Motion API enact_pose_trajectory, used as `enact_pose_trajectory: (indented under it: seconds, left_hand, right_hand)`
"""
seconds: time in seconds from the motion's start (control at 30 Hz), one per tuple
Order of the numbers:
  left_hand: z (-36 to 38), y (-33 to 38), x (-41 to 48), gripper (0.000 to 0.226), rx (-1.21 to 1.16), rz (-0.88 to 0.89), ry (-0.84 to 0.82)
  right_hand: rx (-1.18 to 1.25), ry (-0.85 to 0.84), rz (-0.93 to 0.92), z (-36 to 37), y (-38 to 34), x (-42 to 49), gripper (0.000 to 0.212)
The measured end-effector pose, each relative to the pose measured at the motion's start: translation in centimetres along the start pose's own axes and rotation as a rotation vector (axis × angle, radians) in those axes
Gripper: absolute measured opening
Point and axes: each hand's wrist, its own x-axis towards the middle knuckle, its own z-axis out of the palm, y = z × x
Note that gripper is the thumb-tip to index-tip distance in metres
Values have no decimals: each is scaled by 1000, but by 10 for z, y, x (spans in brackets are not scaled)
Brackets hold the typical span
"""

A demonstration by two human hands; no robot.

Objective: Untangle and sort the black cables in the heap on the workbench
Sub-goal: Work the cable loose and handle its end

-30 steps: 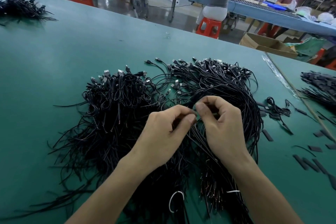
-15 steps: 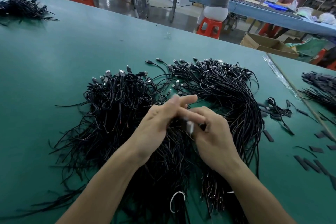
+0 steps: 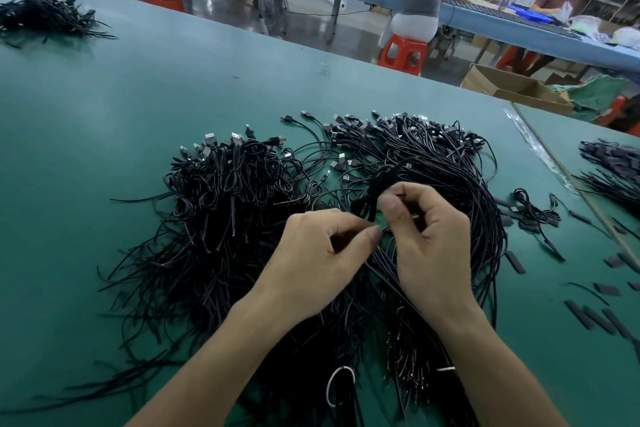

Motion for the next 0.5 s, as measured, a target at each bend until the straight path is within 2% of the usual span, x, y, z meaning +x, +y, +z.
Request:
enact_pose_trajectory:
  seconds: [0.13,0.23,0.37,0.5]
  left_hand:
    - [-4,0,4,55,-372,-150,-105]
    - [-10,-3,6,70,-635,-302,-122]
    - [-13,-5,7,83,-687,-308,-191]
    - [-12,-4,7,79,-654,-232,-203]
  right_hand:
    - [35,-109,-29,3,-12,0,14]
    - [15,-188,-22,3,-12,-2,6]
    - [49,-233,9,3,-11,-4,9]
    - [80,-299,56,1,-8,-6,15]
